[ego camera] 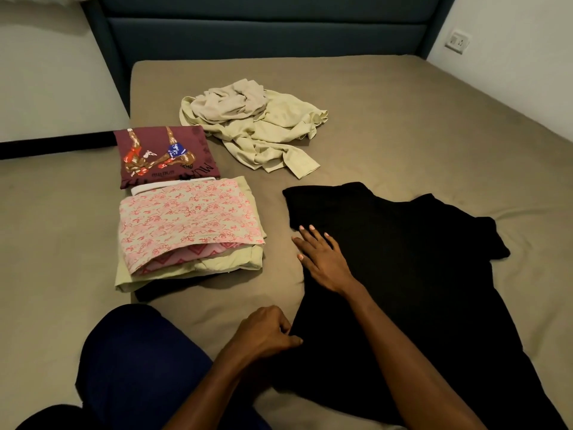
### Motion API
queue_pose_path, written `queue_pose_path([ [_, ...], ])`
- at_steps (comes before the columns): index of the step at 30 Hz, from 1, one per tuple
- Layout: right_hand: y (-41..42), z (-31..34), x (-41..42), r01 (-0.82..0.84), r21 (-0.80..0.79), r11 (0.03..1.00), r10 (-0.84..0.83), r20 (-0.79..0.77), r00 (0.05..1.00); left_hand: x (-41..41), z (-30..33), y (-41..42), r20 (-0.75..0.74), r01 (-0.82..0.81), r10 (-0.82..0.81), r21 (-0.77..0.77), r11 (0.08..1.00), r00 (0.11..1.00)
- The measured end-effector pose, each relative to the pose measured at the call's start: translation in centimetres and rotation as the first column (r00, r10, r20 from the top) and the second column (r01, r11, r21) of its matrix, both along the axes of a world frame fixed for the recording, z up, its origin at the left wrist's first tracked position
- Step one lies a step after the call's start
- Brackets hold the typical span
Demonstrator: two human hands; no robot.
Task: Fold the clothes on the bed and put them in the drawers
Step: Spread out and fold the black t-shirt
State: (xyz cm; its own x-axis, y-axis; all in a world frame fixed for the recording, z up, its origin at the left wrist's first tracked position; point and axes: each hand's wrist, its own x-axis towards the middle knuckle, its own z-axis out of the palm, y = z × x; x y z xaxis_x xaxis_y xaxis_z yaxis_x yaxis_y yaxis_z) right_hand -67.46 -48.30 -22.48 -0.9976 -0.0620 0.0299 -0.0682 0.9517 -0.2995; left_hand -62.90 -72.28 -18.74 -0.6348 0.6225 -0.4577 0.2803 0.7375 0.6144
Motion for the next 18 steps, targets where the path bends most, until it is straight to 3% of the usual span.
queue_pose_path([
  [3,0.5,0.7,-0.9,0.029,-0.471,0.882,-0.065,-0.061,0.996,0.4,-0.2,-0.6,0.026,0.07,-0.068,-0.081,0.994,0.997],
  [4,0.8,0.9,-1.6,0.057,-0.537,0.842,-0.139,-0.113,0.984,0.4,-0.1,-0.9,0.056,0.096,-0.091,-0.094,0.991,0.994],
  [6,1.4,1.2,-3.2,0.164,-0.468,0.869,-0.278,-0.185,0.943,0.3,-0.1,-1.3,0.151,0.109,-0.096,-0.076,0.991,0.984],
  [9,1.1,1.1,-5.8,0.334,-0.179,0.925,-0.349,-0.059,0.935,0.0,0.1,-2.3,0.495,0.037,-0.041,0.019,0.999,0.868],
  [11,0.2,0.9,-7.1,0.293,0.047,0.955,-0.295,0.053,0.954,-0.2,0.5,-2.6,0.629,0.013,-0.028,0.029,0.999,0.777],
  [13,-1.2,0.6,-7.5,0.227,0.174,0.958,-0.245,0.091,0.965,-0.3,1.0,-2.5,0.701,0.032,-0.004,-0.027,0.999,0.713],
  [16,-2.7,0.6,-6.0,0.183,0.184,0.966,-0.201,0.083,0.976,-0.3,1.3,-2.2,0.747,0.071,0.082,-0.17,0.983,0.659],
  [18,-3.5,0.9,-3.9,0.142,0.098,0.985,-0.149,0.074,0.986,-0.1,1.6,-2.0,0.739,0.055,0.169,-0.268,0.962,0.652],
])
